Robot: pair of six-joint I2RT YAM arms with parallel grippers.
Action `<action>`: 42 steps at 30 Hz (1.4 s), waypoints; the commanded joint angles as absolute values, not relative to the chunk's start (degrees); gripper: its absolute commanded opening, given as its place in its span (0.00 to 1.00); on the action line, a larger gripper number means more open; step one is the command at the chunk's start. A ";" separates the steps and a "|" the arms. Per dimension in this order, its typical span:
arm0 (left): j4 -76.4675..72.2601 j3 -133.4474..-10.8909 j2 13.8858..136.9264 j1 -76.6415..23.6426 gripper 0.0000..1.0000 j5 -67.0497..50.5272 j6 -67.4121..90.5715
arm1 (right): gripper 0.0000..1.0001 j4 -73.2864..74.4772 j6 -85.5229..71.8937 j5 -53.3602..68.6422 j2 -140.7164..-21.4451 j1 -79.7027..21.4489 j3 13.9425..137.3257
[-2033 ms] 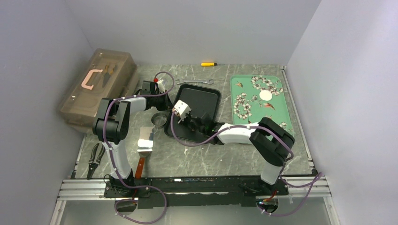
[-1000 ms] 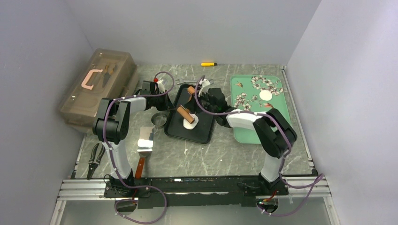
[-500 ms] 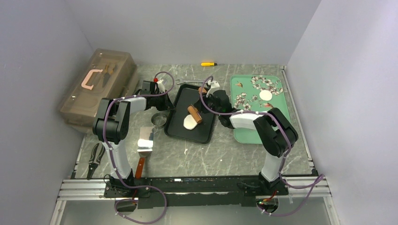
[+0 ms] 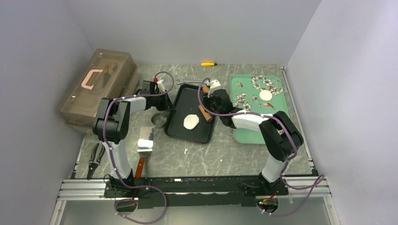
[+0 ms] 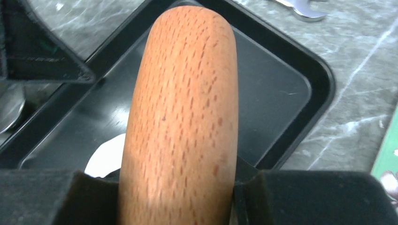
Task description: Roll out the dumpling wrappers from the dough
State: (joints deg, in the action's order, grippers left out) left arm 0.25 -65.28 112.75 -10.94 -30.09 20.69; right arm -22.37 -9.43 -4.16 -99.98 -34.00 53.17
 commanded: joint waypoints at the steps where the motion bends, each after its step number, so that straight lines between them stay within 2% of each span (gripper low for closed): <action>1: 4.13 -65.12 114.98 -10.72 0.00 -28.29 19.15 | 0.00 -18.04 -6.50 0.90 -95.23 -38.14 58.22; 5: 4.04 -65.00 114.96 -10.72 0.00 -28.60 19.26 | 0.00 -18.56 -7.47 3.07 -95.50 -43.86 61.13; 9: 3.97 -65.01 114.82 -10.68 0.00 -28.72 19.16 | 0.00 -22.91 -11.10 5.69 -97.26 -45.30 59.81; 18: 4.02 -64.95 114.71 -10.72 0.00 -28.97 19.18 | 0.00 -25.95 -8.53 0.12 -102.67 -43.99 55.44; 31: 4.04 -65.01 114.32 -10.72 0.00 -28.66 19.12 | 0.00 -25.34 -3.63 -10.46 -104.58 -42.10 48.03; 42: 4.13 -65.04 114.43 -10.72 0.00 -28.49 18.99 | 0.00 -22.22 0.79 -18.21 -103.04 -41.53 48.44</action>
